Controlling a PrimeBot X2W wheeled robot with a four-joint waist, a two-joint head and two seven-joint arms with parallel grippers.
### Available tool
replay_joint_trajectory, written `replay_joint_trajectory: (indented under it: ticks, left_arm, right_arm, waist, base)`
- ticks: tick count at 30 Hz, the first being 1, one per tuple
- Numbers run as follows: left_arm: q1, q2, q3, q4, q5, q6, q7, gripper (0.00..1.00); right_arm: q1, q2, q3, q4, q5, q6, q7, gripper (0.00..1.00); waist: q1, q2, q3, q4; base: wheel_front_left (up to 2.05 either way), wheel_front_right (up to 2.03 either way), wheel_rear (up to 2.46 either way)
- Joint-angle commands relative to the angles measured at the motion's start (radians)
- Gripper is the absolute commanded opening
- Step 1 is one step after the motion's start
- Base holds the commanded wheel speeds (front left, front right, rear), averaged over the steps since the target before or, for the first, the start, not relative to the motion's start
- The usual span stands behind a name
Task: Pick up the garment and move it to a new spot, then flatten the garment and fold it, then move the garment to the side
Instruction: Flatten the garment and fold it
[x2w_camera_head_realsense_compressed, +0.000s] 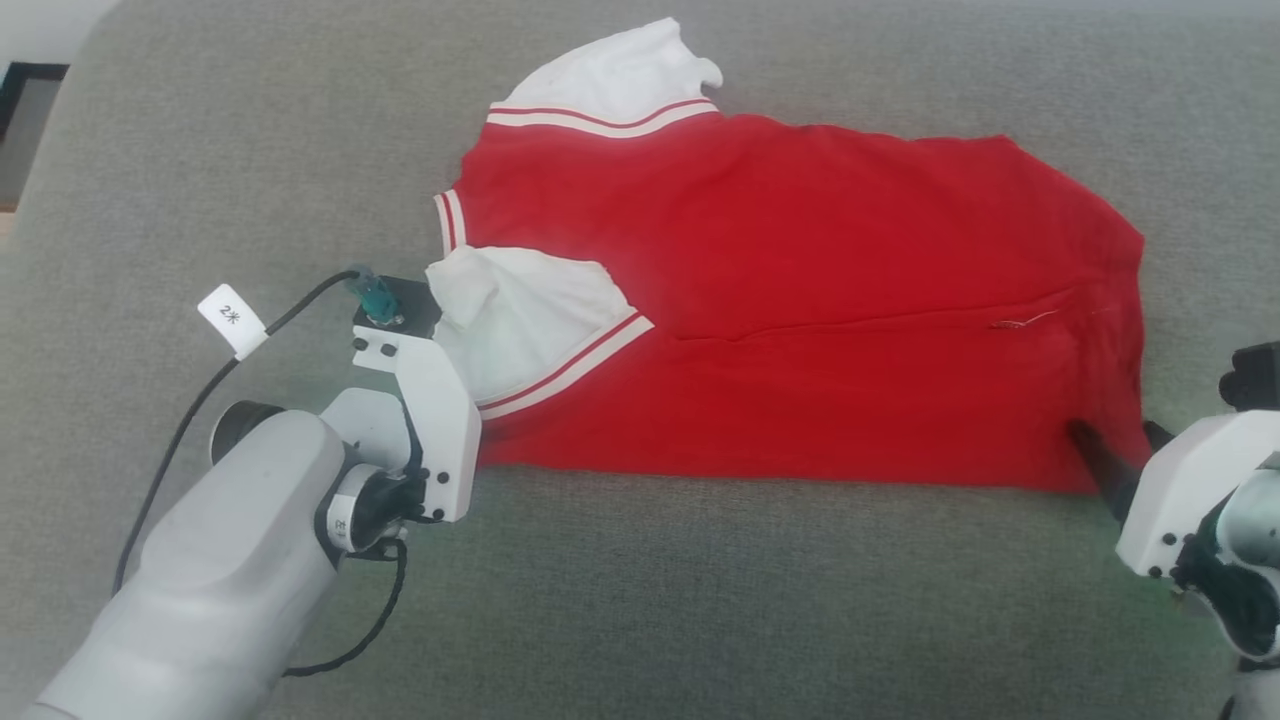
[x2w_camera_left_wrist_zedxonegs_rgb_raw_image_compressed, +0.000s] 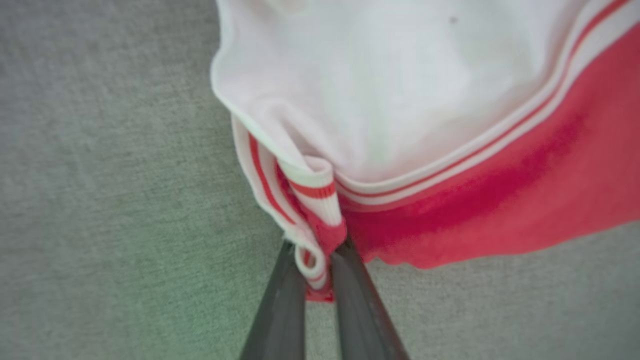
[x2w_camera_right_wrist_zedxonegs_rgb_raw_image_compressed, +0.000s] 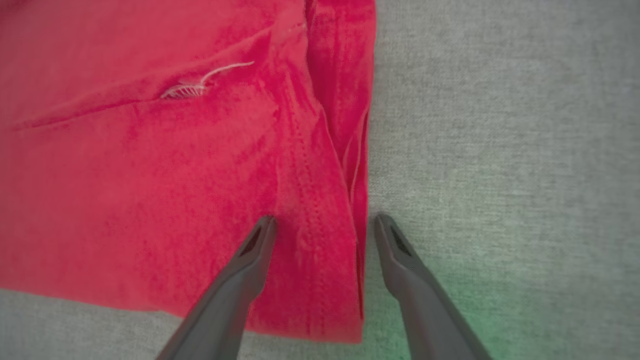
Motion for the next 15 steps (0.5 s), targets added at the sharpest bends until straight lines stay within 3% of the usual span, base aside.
replay_joint_trajectory:
  ticks: [1,2,3,4,15]
  left_arm:
    - [0.022,-0.049,-0.032,0.025,0.002,-0.01,-0.009,0.0]
    - [0.02,-0.051,-0.033,0.025,0.0,-0.011,-0.01,0.0]
    - [0.02,-0.051,-0.033,0.025,0.0,-0.011,-0.01,0.0]
    - [0.02,-0.053,-0.035,0.027,0.001,-0.015,-0.014,0.0]
    - [0.006,-0.014,-0.033,0.042,0.003,-0.047,-0.019,0.0]
  right_arm:
    - [0.012,0.006,0.008,0.024,-0.017,0.0,0.059,1.0]
    - [0.014,0.003,0.012,0.024,-0.024,0.0,0.085,0.48]
    - [0.014,0.003,0.012,0.024,-0.024,0.0,0.085,0.48]
    - [0.018,-0.001,0.019,0.023,-0.029,0.0,0.108,0.0]
    - [-0.024,-0.033,-0.018,-0.039,-0.029,-0.001,0.191,0.0]
  waist:
    - [0.0,-0.0001,0.002,0.01]
    - [0.0,-0.0001,0.002,0.014]
    - [0.0,-0.0001,0.002,0.014]
    - [0.0,-0.0001,0.001,0.017]
    - [0.0,-0.0001,-0.058,0.028]
  base:
    - [0.0,0.0,0.0]
    - [0.0,0.0,0.0]
    - [0.0,0.0,0.0]
    - [0.0,0.0,0.0]
    - [0.0,0.0,0.0]
